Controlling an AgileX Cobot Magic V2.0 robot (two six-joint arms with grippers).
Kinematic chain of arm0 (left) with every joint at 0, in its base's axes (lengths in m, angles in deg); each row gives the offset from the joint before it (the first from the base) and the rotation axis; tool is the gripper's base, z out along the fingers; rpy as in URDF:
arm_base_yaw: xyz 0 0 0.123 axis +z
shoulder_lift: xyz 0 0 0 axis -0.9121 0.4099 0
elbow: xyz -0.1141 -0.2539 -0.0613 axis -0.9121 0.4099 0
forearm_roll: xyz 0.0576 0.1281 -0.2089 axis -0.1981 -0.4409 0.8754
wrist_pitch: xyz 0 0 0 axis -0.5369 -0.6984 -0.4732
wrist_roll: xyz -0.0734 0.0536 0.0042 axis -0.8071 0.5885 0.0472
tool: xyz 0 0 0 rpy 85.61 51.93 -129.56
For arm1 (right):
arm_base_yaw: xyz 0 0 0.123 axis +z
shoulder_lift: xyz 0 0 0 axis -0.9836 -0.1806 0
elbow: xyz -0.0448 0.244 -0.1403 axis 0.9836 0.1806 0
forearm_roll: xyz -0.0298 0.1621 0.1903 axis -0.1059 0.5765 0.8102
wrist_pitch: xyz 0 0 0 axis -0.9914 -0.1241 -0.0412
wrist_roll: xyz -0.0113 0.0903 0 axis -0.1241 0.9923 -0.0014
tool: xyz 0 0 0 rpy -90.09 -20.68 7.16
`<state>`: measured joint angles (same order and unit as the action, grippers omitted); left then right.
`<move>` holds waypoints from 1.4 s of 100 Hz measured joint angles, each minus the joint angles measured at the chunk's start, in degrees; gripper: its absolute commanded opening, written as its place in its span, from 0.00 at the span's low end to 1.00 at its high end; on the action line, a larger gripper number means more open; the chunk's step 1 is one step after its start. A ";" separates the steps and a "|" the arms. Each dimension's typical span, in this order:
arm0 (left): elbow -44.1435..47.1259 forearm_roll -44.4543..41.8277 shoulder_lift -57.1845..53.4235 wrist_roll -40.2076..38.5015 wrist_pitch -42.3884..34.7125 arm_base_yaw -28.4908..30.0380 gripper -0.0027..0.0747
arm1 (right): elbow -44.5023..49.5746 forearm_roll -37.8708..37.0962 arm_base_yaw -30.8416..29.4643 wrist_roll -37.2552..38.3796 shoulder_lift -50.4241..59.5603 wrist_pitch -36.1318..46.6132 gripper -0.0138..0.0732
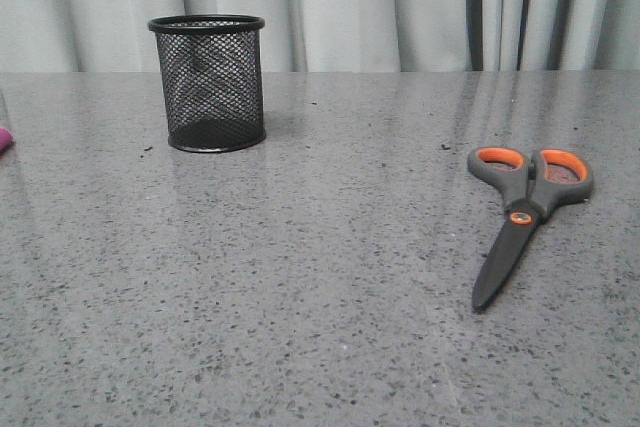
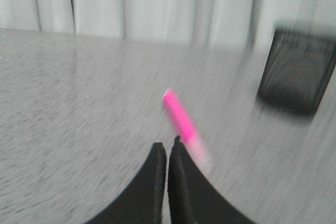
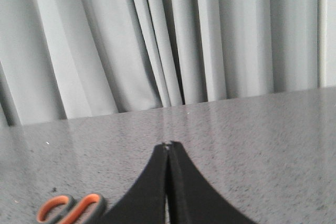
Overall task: Put pen and scissors into bin
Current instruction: 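Lower the left gripper over the pink highlighter and close on it, then lift the pink highlighter with the left gripper above the mesh cup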
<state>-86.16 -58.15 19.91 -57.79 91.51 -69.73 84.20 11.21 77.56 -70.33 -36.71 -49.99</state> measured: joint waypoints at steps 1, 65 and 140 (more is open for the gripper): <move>0.00 2.23 0.00 0.00 -0.53 0.00 0.01 | 0.00 0.28 0.00 0.25 0.00 0.00 0.08; -16.05 24.17 10.42 0.00 2.25 0.00 0.51 | -14.49 1.86 2.68 12.45 -6.97 -11.36 0.63; -63.39 -6.57 81.03 -8.47 44.27 0.00 0.42 | -23.94 1.86 9.78 12.45 -23.81 -27.18 0.63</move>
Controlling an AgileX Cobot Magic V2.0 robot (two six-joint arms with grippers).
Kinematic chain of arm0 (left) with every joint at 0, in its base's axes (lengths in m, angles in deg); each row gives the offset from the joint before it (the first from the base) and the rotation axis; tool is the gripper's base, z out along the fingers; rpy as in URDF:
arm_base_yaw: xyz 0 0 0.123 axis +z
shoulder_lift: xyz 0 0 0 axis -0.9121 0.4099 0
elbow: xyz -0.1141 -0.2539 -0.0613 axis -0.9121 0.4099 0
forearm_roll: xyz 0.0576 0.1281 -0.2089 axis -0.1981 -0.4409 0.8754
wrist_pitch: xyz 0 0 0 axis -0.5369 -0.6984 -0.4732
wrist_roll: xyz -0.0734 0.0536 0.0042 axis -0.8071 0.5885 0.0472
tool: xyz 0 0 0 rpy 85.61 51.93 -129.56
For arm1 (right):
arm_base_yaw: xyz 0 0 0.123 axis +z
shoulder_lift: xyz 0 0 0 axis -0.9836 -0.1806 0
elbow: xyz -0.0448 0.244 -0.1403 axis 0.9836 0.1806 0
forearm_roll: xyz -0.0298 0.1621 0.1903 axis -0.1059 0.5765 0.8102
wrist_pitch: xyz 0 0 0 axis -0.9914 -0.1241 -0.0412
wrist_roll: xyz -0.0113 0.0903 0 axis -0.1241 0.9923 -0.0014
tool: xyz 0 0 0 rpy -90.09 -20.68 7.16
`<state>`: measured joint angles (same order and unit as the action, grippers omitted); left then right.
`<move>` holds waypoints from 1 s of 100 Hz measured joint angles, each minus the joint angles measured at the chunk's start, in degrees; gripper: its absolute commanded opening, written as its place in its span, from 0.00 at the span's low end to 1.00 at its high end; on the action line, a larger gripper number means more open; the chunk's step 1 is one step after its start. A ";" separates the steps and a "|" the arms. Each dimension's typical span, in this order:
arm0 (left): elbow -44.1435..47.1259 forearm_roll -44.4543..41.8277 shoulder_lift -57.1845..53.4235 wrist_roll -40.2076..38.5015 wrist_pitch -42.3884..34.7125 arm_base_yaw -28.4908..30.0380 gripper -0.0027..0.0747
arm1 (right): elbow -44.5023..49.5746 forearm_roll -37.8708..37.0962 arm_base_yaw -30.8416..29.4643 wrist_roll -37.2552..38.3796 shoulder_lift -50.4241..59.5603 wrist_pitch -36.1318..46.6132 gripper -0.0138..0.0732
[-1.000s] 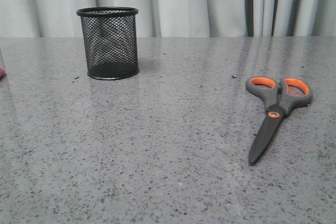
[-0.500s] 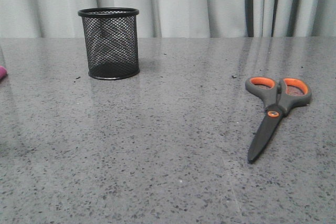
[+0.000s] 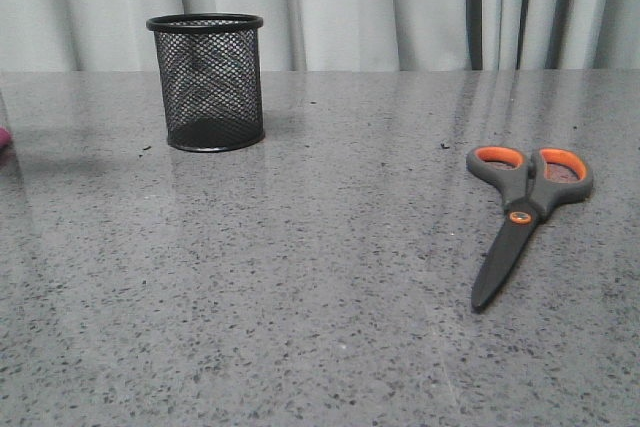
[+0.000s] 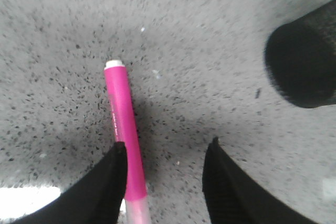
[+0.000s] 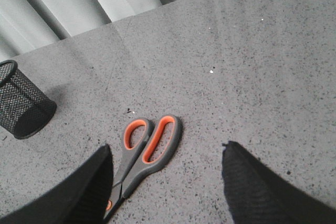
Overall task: Put pen and scissors into bin
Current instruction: 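Lift the pink highlighter with the left gripper above the mesh cup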
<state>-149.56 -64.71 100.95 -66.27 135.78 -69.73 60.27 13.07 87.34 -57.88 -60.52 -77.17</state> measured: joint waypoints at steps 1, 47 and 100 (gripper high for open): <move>-0.20 -0.09 0.36 0.00 0.10 0.00 0.42 | 0.00 0.00 0.00 0.00 0.00 -0.10 0.63; -1.87 -3.67 10.67 -0.31 0.64 0.00 0.34 | 0.00 0.00 0.00 0.00 0.00 -1.81 0.63; -1.18 40.64 3.00 35.01 -24.61 -2.32 0.01 | 0.00 0.00 0.00 0.00 0.00 -2.00 0.63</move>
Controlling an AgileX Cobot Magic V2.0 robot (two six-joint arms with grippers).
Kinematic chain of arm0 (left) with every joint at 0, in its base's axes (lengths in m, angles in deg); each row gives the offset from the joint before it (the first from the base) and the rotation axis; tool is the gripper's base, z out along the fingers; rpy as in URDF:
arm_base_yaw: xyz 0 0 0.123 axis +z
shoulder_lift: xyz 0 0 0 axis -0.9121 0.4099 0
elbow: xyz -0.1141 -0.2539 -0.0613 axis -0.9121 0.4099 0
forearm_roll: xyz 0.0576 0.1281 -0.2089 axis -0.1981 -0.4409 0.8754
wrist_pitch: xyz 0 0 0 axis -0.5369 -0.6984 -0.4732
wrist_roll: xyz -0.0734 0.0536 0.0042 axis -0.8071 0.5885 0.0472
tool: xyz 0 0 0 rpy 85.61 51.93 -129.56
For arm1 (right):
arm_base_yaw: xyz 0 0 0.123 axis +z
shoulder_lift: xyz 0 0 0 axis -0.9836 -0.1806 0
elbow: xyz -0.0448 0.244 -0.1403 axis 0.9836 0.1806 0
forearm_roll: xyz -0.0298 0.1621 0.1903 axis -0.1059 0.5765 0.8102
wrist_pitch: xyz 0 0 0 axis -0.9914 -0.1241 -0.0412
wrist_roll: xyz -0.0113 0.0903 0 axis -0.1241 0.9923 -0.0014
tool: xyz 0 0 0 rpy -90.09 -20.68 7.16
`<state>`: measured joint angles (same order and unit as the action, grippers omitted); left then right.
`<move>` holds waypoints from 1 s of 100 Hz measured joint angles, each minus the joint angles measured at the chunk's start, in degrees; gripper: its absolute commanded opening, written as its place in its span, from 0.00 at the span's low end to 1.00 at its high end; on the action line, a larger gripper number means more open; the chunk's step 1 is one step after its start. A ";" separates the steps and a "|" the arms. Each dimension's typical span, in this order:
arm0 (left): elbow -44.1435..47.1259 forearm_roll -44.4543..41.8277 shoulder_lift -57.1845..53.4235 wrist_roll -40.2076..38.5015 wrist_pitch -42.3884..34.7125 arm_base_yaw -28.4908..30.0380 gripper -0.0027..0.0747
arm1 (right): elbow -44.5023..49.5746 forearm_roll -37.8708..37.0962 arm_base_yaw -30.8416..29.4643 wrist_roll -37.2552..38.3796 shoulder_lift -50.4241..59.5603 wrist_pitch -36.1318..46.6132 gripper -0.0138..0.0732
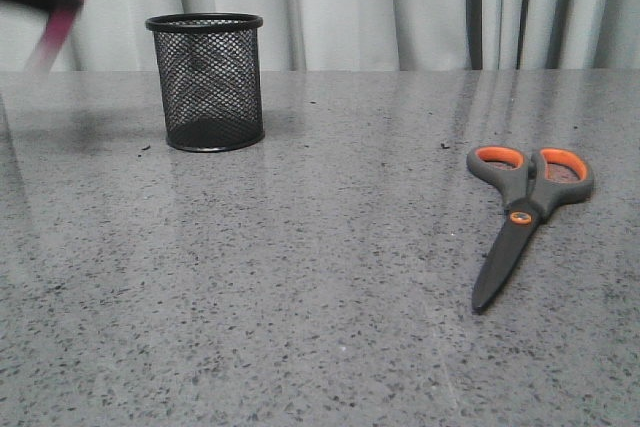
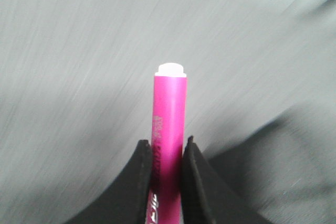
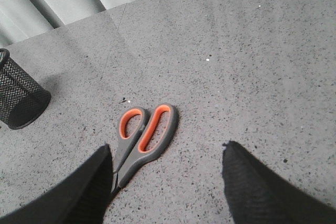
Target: Put pen and scissors into bin
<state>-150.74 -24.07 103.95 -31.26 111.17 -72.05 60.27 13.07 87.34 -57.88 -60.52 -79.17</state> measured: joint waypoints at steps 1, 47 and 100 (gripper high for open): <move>-0.14 3.41 -0.30 1.62 -1.00 -0.45 0.01 | 0.00 0.00 0.00 0.00 0.00 0.00 0.63; -3.79 48.66 3.69 59.83 -4.44 -12.40 0.01 | -0.09 0.00 0.00 0.03 0.00 0.77 0.63; -4.53 48.77 13.13 67.89 -0.20 -12.40 0.44 | -0.09 0.00 0.00 0.03 0.00 -0.48 0.63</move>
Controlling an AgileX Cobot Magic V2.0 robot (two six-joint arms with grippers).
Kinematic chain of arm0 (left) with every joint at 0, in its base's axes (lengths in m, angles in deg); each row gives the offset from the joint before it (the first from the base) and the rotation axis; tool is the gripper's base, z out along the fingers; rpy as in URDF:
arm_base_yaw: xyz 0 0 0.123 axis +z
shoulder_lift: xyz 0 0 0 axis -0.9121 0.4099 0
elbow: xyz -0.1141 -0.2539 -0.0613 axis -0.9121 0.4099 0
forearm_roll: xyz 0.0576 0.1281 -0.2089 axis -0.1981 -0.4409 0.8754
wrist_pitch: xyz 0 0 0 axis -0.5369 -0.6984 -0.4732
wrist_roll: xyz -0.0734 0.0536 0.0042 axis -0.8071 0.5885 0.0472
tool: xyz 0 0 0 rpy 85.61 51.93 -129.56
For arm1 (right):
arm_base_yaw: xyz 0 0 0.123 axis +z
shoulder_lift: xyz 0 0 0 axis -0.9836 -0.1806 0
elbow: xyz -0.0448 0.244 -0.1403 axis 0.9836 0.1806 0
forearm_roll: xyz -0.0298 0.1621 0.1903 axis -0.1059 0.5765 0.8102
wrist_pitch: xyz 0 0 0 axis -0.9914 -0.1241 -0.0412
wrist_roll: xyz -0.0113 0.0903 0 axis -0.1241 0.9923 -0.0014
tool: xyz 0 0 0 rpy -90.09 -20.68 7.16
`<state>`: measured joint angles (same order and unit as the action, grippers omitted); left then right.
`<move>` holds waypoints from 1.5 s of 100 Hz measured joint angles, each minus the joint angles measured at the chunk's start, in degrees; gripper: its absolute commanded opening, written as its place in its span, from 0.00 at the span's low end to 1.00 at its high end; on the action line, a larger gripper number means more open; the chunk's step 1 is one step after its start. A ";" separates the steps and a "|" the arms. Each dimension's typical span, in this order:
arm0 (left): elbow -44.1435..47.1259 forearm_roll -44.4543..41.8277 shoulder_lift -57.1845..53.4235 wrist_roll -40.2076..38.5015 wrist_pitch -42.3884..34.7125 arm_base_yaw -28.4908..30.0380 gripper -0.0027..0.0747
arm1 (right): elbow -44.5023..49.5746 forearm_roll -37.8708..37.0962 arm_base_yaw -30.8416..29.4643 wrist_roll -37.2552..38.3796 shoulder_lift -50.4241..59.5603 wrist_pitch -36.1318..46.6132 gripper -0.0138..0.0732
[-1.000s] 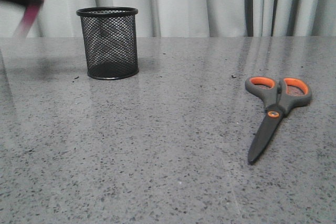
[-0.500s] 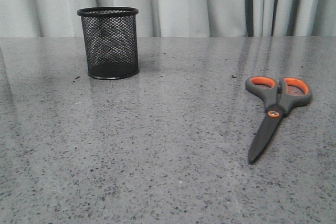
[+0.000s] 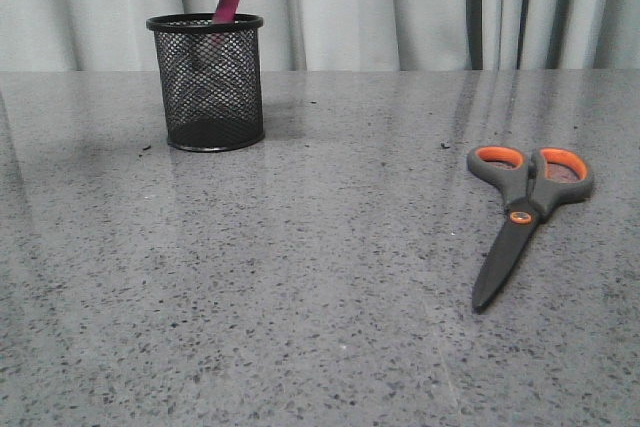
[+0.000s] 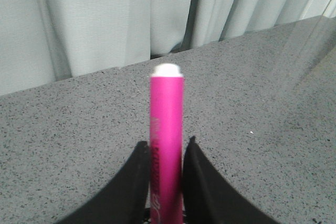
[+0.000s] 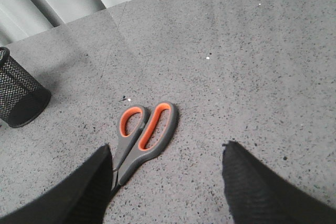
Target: Put pen and scissors into bin
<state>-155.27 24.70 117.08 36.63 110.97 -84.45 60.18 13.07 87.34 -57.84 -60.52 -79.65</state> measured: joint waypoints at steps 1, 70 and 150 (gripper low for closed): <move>0.00 0.00 0.00 -0.04 0.00 0.00 0.46 | 0.00 0.00 0.00 0.00 0.00 0.00 0.63; 0.00 0.00 -25.13 0.10 1.85 0.11 0.61 | -30.02 13.63 0.89 -17.60 -23.34 -22.38 0.63; 5.75 -1.96 -39.87 -2.03 3.64 -7.42 0.61 | -35.99 -0.37 17.10 17.80 -60.04 -28.92 0.63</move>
<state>-149.52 22.74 77.21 34.60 114.60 -91.86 24.19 12.70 104.45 -40.05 -120.56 -108.57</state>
